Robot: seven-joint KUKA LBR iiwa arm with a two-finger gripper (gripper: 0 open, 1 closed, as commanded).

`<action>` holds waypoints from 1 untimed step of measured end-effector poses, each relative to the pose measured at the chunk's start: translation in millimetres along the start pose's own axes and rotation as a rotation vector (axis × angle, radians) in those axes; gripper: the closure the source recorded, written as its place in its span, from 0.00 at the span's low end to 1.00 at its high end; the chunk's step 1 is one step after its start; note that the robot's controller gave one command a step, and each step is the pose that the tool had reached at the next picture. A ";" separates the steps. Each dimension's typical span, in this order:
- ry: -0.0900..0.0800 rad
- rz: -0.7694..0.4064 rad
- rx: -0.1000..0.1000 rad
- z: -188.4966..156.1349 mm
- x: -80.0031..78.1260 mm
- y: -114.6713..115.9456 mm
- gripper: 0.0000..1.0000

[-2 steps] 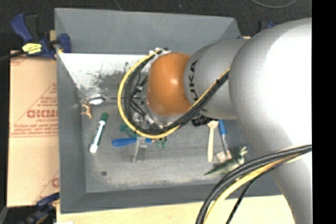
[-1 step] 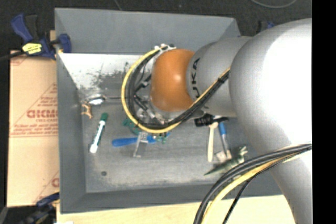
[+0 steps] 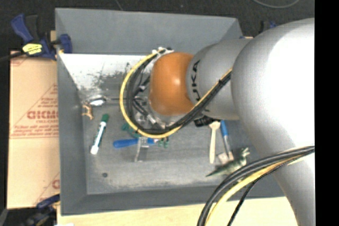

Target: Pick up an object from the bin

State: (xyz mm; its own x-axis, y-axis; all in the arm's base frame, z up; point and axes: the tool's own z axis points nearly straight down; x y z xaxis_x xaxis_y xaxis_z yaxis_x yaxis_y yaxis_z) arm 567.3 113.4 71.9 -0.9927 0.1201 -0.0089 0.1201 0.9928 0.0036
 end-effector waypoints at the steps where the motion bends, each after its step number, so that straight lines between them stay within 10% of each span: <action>1: -0.004 0.084 -0.003 -0.6 -7.2 -5.7 1.00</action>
Offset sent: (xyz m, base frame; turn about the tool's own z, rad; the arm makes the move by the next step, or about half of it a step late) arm 0.0000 0.0000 0.0000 0.0000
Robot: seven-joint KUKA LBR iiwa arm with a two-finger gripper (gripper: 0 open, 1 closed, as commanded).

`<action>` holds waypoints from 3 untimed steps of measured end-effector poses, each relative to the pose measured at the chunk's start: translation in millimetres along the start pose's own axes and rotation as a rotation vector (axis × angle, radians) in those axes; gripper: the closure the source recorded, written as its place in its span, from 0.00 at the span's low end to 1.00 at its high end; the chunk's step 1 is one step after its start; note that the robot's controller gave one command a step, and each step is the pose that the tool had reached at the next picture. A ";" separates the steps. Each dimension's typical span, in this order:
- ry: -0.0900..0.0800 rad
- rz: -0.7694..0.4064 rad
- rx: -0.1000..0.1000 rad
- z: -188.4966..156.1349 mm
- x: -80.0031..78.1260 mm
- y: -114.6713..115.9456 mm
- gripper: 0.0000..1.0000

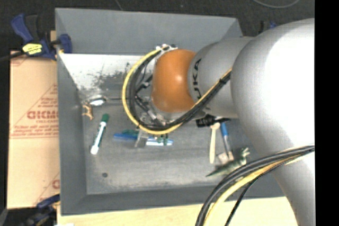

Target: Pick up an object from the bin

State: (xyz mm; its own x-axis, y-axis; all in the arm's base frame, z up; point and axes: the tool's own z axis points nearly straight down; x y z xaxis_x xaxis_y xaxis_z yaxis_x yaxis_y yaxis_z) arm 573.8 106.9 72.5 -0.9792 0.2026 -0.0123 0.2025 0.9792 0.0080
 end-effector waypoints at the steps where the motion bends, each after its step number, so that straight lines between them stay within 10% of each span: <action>1: 0.000 0.002 0.000 0.0 -0.2 -0.2 1.00; 3: 0.002 0.001 0.000 -56.2 -0.6 -0.5 1.00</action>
Offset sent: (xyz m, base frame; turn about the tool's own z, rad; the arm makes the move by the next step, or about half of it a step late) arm 0.0002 -0.0002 0.0724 0.0019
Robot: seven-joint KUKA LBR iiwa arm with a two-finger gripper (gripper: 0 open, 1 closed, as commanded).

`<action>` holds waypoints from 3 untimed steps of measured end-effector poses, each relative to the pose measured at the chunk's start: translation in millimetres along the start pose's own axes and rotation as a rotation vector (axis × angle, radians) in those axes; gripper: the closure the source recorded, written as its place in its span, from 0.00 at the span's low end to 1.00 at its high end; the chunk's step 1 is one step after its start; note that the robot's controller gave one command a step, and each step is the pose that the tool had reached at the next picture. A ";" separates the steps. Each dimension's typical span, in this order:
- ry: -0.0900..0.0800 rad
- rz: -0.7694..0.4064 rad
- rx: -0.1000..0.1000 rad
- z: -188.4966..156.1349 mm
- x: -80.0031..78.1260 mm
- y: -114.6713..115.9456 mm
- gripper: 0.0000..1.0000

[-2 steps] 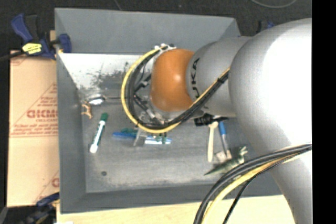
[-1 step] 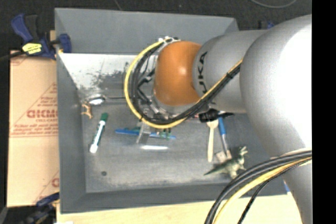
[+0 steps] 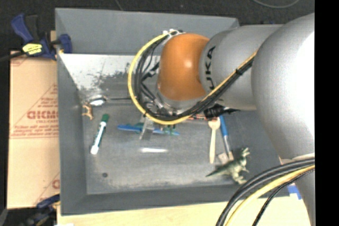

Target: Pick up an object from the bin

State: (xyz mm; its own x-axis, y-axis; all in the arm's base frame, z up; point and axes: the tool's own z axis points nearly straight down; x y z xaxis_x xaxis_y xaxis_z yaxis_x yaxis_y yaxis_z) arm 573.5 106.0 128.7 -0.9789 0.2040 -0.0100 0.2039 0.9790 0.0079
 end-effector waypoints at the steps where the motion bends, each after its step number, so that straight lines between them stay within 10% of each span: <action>1: -0.001 0.000 -0.001 -20.0 -0.6 -0.1 1.00; 3: -0.005 0.000 -0.003 -53.5 -2.3 -0.1 1.00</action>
Offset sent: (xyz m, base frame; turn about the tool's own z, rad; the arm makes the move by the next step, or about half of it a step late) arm 0.0003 -0.0003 0.0184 0.0000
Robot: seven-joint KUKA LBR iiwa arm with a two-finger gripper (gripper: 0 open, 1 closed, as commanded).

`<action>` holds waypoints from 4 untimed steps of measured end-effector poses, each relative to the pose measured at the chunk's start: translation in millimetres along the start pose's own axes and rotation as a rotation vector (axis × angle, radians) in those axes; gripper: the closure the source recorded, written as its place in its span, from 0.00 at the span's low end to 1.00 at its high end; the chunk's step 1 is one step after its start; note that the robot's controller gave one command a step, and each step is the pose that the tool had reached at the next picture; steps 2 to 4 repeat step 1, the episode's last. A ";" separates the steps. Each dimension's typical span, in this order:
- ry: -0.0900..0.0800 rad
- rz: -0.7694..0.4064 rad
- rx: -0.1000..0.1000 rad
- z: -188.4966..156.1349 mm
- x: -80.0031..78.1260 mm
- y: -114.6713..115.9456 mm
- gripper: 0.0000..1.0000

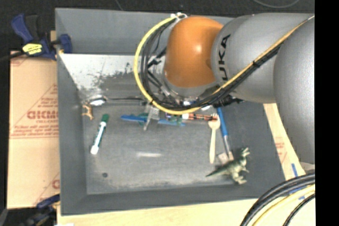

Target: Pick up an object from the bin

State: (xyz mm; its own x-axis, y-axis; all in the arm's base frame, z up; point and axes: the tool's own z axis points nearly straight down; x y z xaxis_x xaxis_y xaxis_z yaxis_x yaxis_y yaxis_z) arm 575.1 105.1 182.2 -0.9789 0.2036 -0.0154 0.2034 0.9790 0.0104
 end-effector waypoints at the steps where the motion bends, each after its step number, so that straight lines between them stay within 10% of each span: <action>1: -0.004 0.000 -0.002 -5.1 -1.0 0.1 1.00; 4: -0.004 0.000 -0.002 -5.1 -1.0 0.1 1.00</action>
Offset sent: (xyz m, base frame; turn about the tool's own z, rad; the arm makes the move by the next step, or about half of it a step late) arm 0.0006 0.0000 0.0094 0.0001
